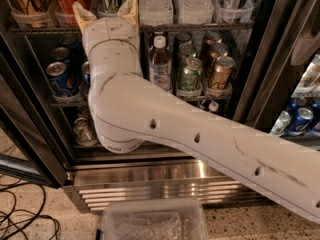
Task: Pick green can from top shelf of fridge
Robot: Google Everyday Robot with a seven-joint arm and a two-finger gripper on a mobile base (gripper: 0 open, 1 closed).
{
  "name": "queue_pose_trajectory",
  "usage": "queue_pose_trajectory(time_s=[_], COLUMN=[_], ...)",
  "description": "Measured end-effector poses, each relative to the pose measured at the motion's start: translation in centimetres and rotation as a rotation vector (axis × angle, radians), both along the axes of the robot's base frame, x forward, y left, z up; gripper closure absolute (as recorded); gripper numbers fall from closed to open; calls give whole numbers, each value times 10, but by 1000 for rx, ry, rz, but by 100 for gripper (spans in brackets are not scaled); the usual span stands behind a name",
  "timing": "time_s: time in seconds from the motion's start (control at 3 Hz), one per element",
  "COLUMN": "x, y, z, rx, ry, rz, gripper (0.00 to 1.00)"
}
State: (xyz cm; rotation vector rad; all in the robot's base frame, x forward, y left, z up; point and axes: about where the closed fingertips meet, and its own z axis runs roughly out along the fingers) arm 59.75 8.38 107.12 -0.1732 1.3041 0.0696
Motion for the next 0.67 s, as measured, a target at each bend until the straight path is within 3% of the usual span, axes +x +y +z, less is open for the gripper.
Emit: queue_pose_trajectory(time_s=[0.67], x=[7], y=[12], z=[-18], rx=[-21], ry=[48], rz=[-21], gripper=[31])
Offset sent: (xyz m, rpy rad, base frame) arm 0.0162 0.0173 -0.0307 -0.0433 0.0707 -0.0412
